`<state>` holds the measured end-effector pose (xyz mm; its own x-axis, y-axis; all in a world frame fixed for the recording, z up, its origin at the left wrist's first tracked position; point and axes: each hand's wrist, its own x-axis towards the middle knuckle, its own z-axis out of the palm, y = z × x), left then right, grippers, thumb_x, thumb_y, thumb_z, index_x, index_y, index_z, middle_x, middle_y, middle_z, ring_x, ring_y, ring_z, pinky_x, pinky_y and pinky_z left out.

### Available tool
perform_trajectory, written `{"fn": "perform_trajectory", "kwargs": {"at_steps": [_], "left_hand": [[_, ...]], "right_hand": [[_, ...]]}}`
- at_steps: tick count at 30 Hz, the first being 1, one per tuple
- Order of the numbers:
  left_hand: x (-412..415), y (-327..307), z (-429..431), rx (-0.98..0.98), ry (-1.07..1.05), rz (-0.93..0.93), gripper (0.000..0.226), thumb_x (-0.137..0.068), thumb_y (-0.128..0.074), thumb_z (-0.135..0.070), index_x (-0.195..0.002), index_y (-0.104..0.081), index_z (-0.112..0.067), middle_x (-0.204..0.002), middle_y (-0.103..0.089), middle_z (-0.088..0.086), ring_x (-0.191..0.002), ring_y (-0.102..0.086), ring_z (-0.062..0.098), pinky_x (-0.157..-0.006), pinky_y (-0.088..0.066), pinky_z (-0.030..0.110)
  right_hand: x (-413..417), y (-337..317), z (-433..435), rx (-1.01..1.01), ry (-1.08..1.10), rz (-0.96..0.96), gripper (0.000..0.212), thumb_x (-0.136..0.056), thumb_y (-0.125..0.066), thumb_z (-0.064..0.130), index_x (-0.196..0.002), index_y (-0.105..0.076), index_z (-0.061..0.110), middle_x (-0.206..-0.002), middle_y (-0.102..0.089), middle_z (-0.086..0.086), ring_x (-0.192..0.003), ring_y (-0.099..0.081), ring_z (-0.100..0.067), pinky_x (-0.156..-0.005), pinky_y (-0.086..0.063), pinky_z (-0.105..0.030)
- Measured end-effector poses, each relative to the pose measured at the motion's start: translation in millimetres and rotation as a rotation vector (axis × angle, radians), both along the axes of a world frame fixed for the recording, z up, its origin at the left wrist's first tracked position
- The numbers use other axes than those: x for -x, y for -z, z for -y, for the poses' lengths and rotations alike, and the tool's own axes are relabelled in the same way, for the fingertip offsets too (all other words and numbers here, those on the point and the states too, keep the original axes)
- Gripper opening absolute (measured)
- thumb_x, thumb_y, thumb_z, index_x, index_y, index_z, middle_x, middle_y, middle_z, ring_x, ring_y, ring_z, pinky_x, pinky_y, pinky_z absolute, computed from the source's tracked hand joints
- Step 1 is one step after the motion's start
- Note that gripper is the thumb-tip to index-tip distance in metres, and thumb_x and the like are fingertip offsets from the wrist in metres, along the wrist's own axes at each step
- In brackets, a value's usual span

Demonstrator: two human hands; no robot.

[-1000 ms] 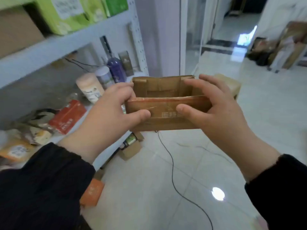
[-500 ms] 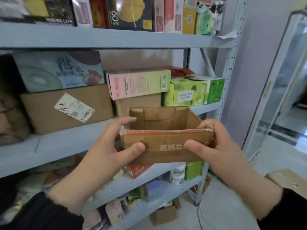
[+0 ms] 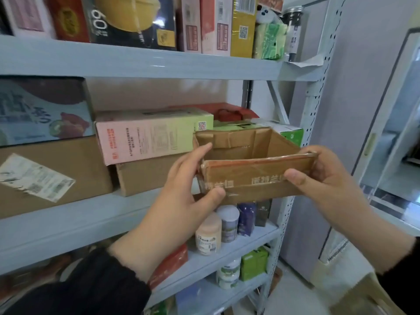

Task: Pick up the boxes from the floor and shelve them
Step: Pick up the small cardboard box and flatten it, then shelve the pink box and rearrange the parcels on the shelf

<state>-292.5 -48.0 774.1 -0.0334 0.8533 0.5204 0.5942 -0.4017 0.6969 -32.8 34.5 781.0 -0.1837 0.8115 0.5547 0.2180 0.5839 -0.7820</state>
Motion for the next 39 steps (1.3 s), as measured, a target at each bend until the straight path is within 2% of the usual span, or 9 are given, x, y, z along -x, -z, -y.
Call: {"fn": "perform_trajectory", "kwargs": {"at_steps": [6,10,15,21,24,29,32,36,39], "left_hand": [[-43.3,-36.7,-128.5,-0.081,-0.092,-0.112,0.065,-0.097,-0.064,-0.025,-0.146,-0.031,-0.052,-0.15,-0.038,-0.015,-0.125,-0.049,0.002,-0.105,-0.041,0.025],[-36.4,-55.0,-192.2,-0.049,-0.205,-0.152,0.071,-0.095,-0.06,-0.02,-0.152,-0.028,-0.048,-0.149,-0.042,-0.009,-0.114,-0.057,0.001,-0.106,-0.047,0.03],[-18.2,-57.1,-211.2,0.017,-0.382,-0.275,0.072,-0.092,-0.062,-0.027,-0.155,-0.03,-0.039,-0.148,-0.046,-0.005,-0.12,-0.057,0.009,-0.1,-0.047,0.029],[-9.1,-43.0,-201.1,0.083,-0.496,-0.672,0.06,-0.094,-0.053,-0.033,-0.152,-0.04,-0.036,-0.141,-0.054,0.0,-0.127,-0.053,0.021,-0.102,-0.046,0.037],[-13.2,-36.6,-200.2,0.123,-0.501,-0.753,0.056,-0.096,-0.052,-0.032,-0.151,-0.042,-0.034,-0.147,-0.052,0.0,-0.136,-0.046,0.023,-0.108,-0.041,0.036],[-15.7,-24.9,-201.9,0.143,-0.491,-0.772,0.052,-0.097,-0.049,-0.035,-0.149,-0.044,-0.035,-0.138,-0.057,-0.003,-0.127,-0.052,0.022,-0.098,-0.049,0.036],[-22.1,-18.3,-201.0,0.147,-0.438,-0.784,0.051,-0.098,-0.048,-0.036,-0.148,-0.045,-0.036,-0.134,-0.06,-0.003,-0.118,-0.058,0.02,-0.088,-0.052,0.035],[-44.4,-8.0,-203.7,0.127,-0.307,-0.833,0.043,-0.1,-0.043,-0.039,-0.142,-0.052,-0.036,-0.126,-0.065,-0.007,-0.088,-0.058,0.014,-0.071,-0.051,0.033],[-79.8,15.1,-206.0,0.119,-0.156,-0.83,0.037,-0.098,-0.044,-0.039,-0.131,-0.061,-0.035,-0.116,-0.068,-0.005,-0.098,-0.064,0.021,-0.077,-0.055,0.039]], "right_hand": [[-33.3,-32.3,-135.8,-0.056,0.021,-0.048,0.036,-0.07,-0.08,0.066,-0.094,-0.058,0.049,-0.101,-0.074,0.003,-0.097,-0.071,-0.021,-0.093,-0.056,-0.055],[-21.1,-47.0,-223.4,-0.05,0.05,0.026,0.023,-0.08,-0.074,0.048,-0.092,-0.054,0.048,-0.105,-0.074,0.008,-0.098,-0.071,-0.017,-0.091,-0.056,-0.048],[7.2,-53.1,-284.1,-0.001,0.064,0.283,0.022,-0.093,-0.07,0.04,-0.105,-0.056,0.028,-0.105,-0.065,0.007,-0.097,-0.062,-0.016,-0.058,-0.042,-0.023],[18.1,-59.6,-312.5,0.002,0.022,0.369,0.022,-0.094,-0.068,0.042,-0.11,-0.056,0.031,-0.113,-0.067,0.005,-0.106,-0.062,-0.017,-0.076,-0.044,-0.029],[24.1,-59.1,-313.6,-0.023,-0.012,0.411,0.029,-0.097,-0.066,0.039,-0.123,-0.055,0.034,-0.119,-0.065,0.006,-0.112,-0.06,-0.015,-0.081,-0.043,-0.029],[18.6,-55.5,-288.5,0.02,-0.011,0.443,0.075,-0.092,-0.071,0.044,-0.154,-0.03,0.037,-0.144,-0.054,0.01,-0.125,-0.055,-0.016,-0.098,-0.051,-0.036],[0.5,-41.9,-243.9,-0.047,-0.011,0.464,0.079,-0.093,-0.07,0.041,-0.157,-0.025,0.037,-0.141,-0.044,0.026,-0.129,-0.042,-0.003,-0.105,-0.031,-0.014],[-33.4,-2.7,-191.3,-0.148,0.077,0.866,0.073,-0.089,-0.051,0.066,-0.155,-0.031,0.043,-0.164,-0.032,0.006,-0.151,-0.026,-0.016,-0.121,-0.022,-0.037],[-65.4,33.0,-151.2,-0.024,0.189,1.135,0.079,-0.087,-0.045,0.073,-0.157,-0.02,0.045,-0.168,-0.018,0.006,-0.156,-0.009,-0.02,-0.124,-0.013,-0.056]]}}
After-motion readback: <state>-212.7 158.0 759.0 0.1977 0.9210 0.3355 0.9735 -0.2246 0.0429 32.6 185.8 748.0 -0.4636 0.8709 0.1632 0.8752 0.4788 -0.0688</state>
